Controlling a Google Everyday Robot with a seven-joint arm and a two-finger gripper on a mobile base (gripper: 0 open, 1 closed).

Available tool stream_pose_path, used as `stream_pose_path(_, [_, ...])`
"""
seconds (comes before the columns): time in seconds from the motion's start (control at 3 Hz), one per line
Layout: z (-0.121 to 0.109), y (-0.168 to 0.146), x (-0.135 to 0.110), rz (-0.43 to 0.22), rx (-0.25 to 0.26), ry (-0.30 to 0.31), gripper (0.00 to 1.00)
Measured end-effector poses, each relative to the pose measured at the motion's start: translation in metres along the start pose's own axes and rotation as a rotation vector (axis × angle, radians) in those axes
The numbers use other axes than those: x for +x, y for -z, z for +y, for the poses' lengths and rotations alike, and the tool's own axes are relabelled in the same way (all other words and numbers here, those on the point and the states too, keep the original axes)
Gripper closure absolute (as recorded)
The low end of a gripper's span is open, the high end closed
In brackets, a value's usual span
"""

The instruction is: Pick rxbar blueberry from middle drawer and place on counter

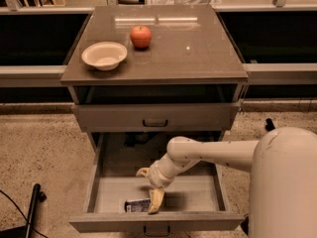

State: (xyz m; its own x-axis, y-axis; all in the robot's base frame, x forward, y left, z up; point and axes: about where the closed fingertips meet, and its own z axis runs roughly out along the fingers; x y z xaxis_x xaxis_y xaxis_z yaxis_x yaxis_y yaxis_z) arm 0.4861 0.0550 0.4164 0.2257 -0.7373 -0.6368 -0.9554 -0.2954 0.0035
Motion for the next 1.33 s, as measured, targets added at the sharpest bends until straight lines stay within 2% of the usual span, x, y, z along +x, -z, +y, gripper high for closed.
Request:
stream_pose_path(0.33, [0.0,0.002,-0.001,0.0,0.0,0.0,0.15])
stream_pose_path(1.0, [-0.001,0.027,0.008,0.045,0.013,0.007,0.16])
stream_pose_path(1.33, [0.002,0.019,0.015,0.06,-0.002,0.009,0.21])
